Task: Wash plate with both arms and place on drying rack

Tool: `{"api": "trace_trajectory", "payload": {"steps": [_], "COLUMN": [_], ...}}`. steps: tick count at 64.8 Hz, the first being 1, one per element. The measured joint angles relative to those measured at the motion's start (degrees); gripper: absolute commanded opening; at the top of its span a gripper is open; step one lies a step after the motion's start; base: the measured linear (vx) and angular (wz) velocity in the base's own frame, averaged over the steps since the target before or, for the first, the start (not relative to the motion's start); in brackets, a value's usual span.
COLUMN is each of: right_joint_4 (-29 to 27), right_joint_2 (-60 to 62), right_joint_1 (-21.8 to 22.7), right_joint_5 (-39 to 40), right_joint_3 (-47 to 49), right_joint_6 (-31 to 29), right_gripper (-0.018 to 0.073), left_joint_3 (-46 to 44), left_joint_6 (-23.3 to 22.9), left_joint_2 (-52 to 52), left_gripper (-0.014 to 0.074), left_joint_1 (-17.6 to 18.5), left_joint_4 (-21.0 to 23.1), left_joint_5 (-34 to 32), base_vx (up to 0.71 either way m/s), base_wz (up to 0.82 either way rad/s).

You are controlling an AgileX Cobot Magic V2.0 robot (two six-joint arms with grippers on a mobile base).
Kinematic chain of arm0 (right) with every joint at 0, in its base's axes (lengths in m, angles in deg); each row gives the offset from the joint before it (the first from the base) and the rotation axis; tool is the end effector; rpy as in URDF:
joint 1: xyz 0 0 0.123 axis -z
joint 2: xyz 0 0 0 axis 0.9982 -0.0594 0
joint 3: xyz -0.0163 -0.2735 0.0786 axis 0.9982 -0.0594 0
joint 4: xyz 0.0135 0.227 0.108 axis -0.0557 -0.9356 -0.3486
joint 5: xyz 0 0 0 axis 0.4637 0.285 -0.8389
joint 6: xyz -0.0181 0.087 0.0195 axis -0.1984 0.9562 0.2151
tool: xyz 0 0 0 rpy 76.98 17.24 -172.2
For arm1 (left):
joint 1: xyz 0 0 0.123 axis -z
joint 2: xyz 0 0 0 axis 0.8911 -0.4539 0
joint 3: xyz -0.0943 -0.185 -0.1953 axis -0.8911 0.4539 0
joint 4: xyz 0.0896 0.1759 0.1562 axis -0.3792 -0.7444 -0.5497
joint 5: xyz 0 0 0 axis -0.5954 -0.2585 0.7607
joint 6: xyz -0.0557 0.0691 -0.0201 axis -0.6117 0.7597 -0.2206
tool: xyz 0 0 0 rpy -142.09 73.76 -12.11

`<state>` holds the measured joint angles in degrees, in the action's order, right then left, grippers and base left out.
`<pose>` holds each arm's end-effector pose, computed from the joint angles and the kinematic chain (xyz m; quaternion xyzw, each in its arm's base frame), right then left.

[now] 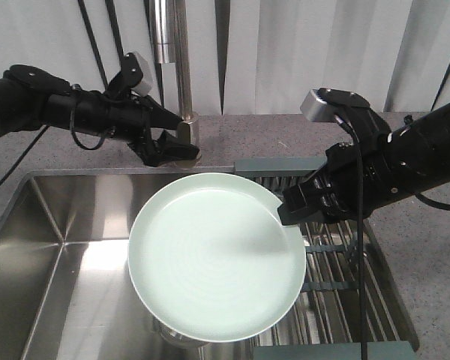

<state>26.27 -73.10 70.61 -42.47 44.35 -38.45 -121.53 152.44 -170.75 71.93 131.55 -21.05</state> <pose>0.2601 0.1236 0.3250 -0.2272 0.9074 0.2846 0.2099 0.4440 -0.1400 0.2582 0.4894 0.7067 -0.2897 0.4209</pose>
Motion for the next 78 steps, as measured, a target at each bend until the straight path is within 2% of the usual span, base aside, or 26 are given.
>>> {"api": "trace_trajectory", "payload": {"steps": [15, 53, 78], "right_joint_4": [0.0, 0.0, 0.0], "right_joint_2": [0.0, 0.0, 0.0], "right_joint_1": [0.0, 0.0, 0.0], "right_joint_5": [0.0, 0.0, 0.0], "right_joint_3": [0.0, 0.0, 0.0], "right_joint_6": [0.0, 0.0, 0.0], "right_gripper": [-0.0001, -0.0001, -0.0001], "left_joint_3": [-0.47, -0.47, -0.49], "left_joint_6": [0.82, 0.87, -0.27], "left_joint_2": [-1.47, -1.49, -0.45], "left_gripper": [0.059, 0.059, 0.059], "left_joint_1": [2.06, 1.85, 1.85], "left_joint_4": [0.13, -1.05, -1.43], "left_joint_5": [-0.88, 6.32, 6.76], "base_vx": [0.0, 0.0, 0.0], "base_wz": [0.0, 0.0, 0.0]}}
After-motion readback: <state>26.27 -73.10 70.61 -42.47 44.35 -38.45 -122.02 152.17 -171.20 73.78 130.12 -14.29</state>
